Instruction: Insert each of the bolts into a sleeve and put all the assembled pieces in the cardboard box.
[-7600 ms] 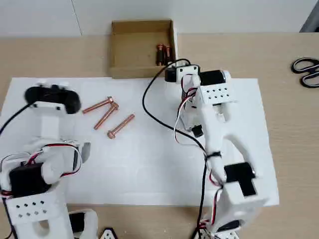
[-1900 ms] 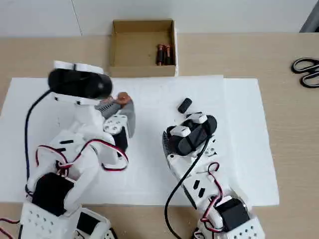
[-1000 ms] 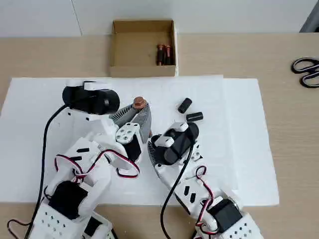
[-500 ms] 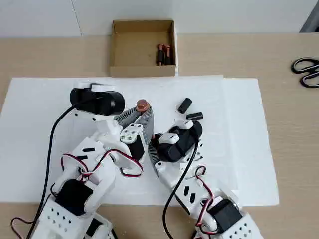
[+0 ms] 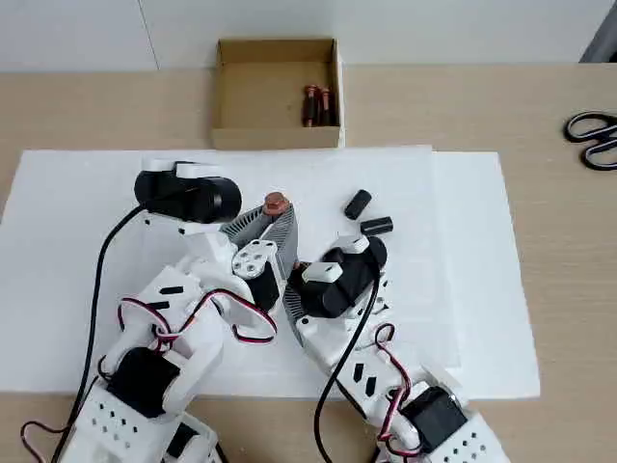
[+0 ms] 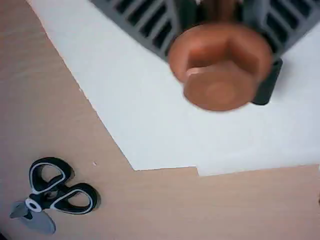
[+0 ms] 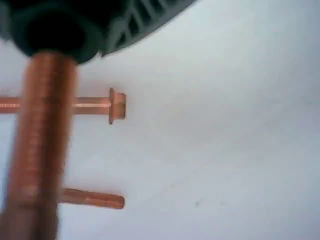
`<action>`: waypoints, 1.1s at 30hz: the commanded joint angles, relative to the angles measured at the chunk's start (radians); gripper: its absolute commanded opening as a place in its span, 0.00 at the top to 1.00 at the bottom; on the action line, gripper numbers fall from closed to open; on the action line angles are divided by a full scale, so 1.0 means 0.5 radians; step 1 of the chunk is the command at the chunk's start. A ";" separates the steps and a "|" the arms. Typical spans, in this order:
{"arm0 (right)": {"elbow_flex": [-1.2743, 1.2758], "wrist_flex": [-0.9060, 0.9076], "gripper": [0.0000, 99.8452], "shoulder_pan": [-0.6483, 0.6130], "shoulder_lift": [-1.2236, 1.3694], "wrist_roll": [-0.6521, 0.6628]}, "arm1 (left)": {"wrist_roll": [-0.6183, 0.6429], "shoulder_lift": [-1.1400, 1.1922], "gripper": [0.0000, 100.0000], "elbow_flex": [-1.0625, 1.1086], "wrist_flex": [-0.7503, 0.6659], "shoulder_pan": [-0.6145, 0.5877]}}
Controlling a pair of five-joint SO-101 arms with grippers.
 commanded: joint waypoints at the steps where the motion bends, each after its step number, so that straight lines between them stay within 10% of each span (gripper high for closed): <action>1: -0.025 -0.051 1.00 -0.017 -0.032 -0.009 | 0.009 -0.037 0.99 -0.008 -0.049 0.006; 33: -0.025 -0.051 1.00 -0.011 -0.032 -0.006 | -0.006 -0.037 0.99 0.078 0.233 0.071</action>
